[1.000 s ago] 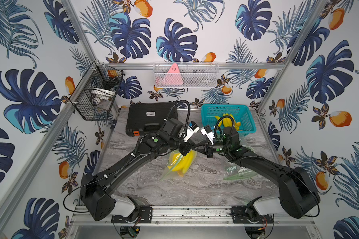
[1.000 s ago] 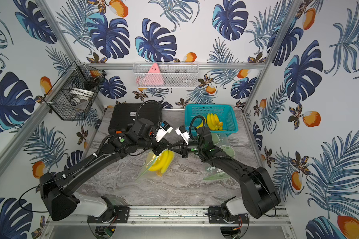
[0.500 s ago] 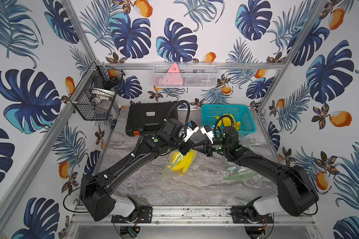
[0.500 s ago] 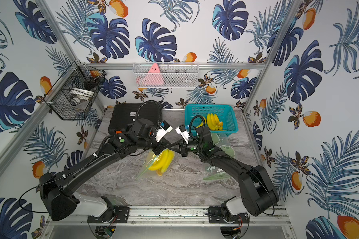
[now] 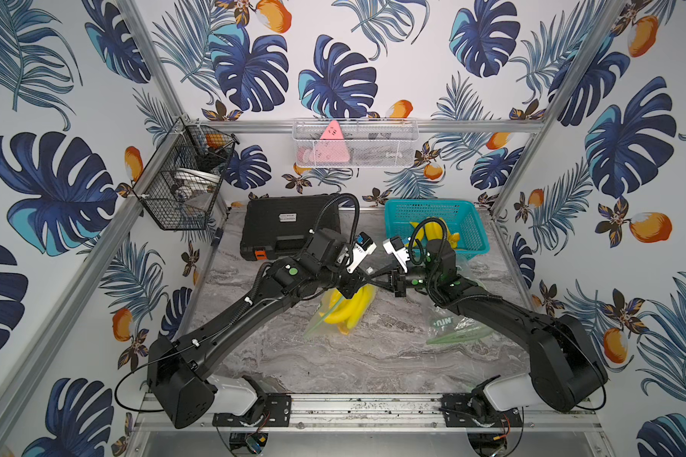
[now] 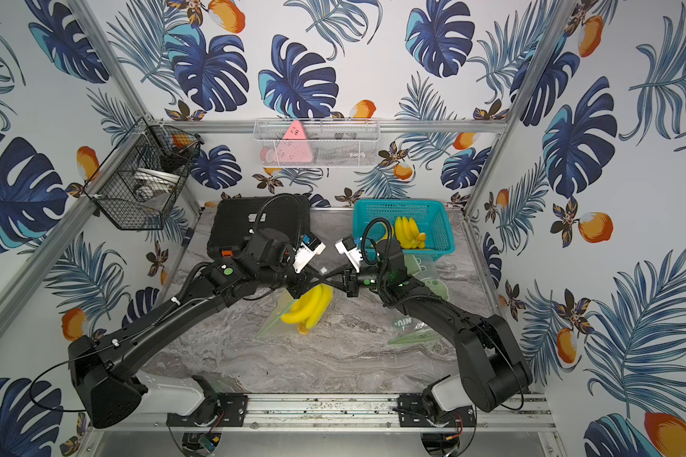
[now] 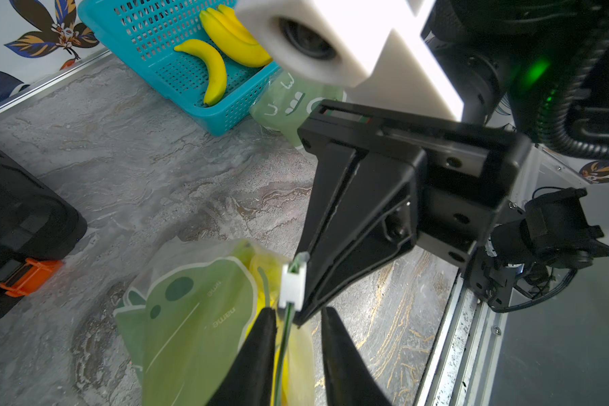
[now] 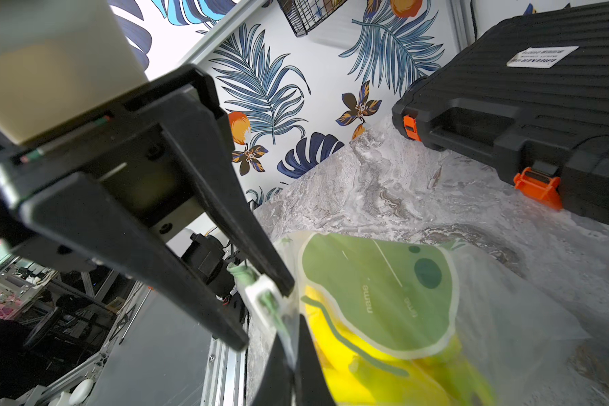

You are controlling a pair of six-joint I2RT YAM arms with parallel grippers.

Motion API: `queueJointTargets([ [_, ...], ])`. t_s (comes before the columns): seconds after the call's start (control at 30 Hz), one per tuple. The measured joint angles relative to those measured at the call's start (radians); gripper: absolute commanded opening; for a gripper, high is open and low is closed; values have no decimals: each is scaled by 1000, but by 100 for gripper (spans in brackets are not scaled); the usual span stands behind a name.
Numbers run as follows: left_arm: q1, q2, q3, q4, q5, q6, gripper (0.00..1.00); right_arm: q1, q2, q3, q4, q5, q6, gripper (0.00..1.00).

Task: Open the zip-top bag and take out the banana
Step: Unzip the zipper on the zipper food storage bag.

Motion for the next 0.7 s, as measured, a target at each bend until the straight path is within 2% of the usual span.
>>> queueJointTargets([
  [0.27,0,35,36,5,1,1,33,3,0,1,-20,-6,-22,0],
  [0.47,0,54,51,8,9,2,23,3,-1,1,-39,-7,-29,0],
  [0.7,0,49,39,10,12,5,24,3,-6,1,-48,-2,-38,0],
])
